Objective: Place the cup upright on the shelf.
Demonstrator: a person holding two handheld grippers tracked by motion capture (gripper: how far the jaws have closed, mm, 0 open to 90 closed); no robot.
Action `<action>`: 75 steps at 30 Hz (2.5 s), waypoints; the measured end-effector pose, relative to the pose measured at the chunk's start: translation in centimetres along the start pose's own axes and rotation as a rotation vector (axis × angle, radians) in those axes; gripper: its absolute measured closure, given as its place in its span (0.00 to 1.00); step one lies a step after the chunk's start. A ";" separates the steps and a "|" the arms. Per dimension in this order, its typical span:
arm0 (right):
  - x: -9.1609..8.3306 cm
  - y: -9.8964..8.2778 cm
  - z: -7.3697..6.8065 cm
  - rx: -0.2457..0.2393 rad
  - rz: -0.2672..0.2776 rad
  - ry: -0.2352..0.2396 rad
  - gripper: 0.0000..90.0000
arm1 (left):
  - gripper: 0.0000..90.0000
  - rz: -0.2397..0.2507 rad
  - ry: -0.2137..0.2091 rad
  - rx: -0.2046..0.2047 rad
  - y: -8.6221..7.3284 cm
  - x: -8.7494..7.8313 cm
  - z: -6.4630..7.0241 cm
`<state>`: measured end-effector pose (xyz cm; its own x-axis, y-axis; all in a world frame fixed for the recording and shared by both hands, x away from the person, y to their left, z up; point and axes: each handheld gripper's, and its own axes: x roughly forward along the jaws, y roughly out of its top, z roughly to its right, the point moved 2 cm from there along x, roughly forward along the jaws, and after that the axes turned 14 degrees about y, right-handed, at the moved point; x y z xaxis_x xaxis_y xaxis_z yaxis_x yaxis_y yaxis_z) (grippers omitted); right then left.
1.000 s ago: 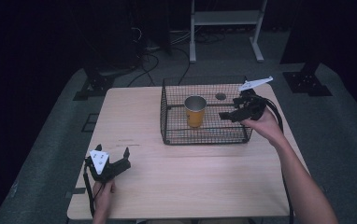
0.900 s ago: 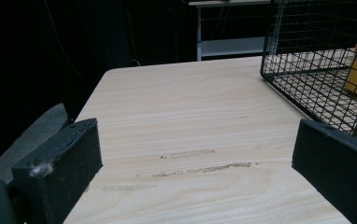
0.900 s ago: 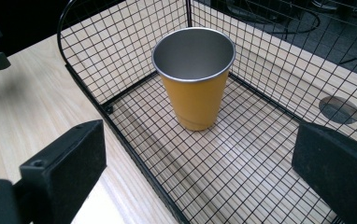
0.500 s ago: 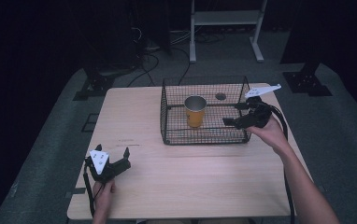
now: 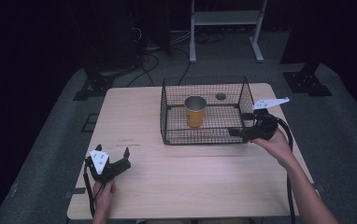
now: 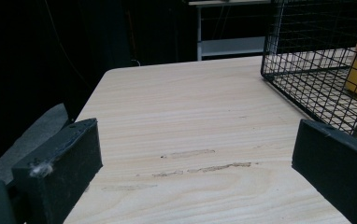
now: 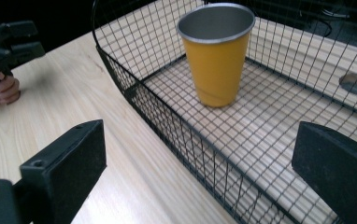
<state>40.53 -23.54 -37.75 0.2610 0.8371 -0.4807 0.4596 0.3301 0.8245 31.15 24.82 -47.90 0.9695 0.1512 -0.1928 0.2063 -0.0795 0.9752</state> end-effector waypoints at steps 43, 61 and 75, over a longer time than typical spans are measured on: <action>-1.8 -7.3 -1.8 0.026 0.036 -0.006 0.03 | 0.01 -0.001 0.002 0.004 0.0 0.0 0.0; -2.5 -10.2 -2.2 0.062 0.054 -0.011 0.03 | 0.01 0.000 0.002 0.008 0.0 0.0 0.1; -3.3 -13.4 -4.6 0.110 0.273 -0.008 0.05 | 0.01 -0.004 0.008 0.006 0.0 0.0 0.0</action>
<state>29.58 -28.68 -45.89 0.3938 0.8850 -0.2484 0.4604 0.0440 0.8866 31.18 24.81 -47.91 0.9677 0.1593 -0.1955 0.2107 -0.0853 0.9738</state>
